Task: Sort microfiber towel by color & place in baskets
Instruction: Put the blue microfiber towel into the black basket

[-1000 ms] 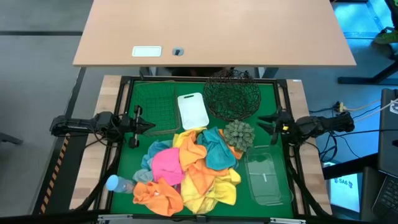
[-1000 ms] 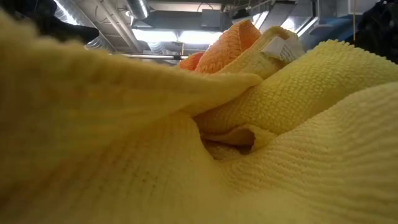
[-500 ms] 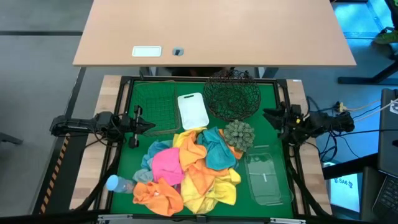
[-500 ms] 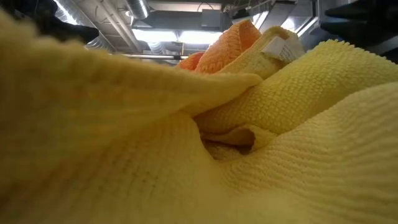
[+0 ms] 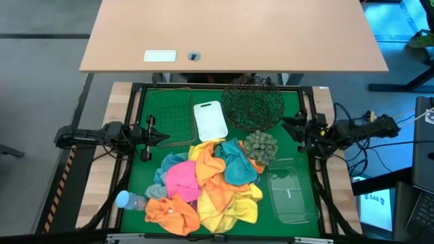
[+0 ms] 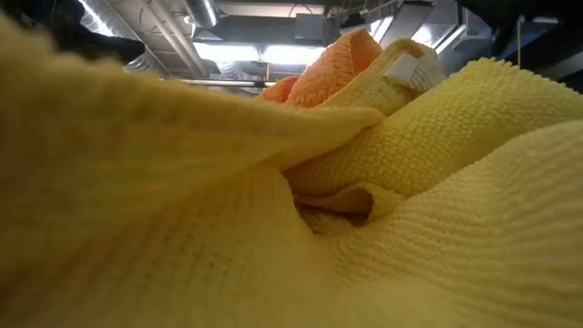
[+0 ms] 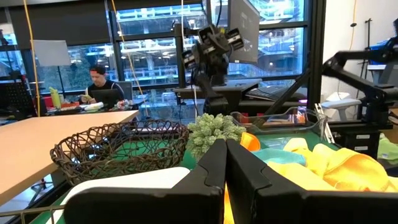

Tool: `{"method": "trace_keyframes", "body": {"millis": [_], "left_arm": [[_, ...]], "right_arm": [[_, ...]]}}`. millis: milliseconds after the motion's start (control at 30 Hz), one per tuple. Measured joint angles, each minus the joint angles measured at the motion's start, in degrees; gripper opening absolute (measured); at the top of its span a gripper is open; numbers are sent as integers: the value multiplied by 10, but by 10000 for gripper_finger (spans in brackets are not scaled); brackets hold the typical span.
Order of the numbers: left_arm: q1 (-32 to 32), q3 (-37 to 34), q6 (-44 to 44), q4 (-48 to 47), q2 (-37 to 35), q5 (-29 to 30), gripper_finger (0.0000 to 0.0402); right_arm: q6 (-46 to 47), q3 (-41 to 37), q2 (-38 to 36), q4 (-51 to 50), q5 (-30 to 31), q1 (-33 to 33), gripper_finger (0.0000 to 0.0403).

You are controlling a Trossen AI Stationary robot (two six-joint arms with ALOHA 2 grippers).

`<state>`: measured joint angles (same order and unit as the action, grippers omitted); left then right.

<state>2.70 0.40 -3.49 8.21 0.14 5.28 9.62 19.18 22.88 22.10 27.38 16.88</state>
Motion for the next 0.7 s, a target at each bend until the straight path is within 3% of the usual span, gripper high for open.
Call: {"method": "trace_keyframes", "body": {"millis": [167,467,700], "left_arm": [[0,0,0,0,0,0,0],[0,0,0,0,0,0,0],[0,0,0,0,0,0,0]], "right_arm": [[-39,105,122,-72,-16,0,140],[-40,315,344,-347,-26,0,140],[-40,398,484,-451,-26,0,140]]}}
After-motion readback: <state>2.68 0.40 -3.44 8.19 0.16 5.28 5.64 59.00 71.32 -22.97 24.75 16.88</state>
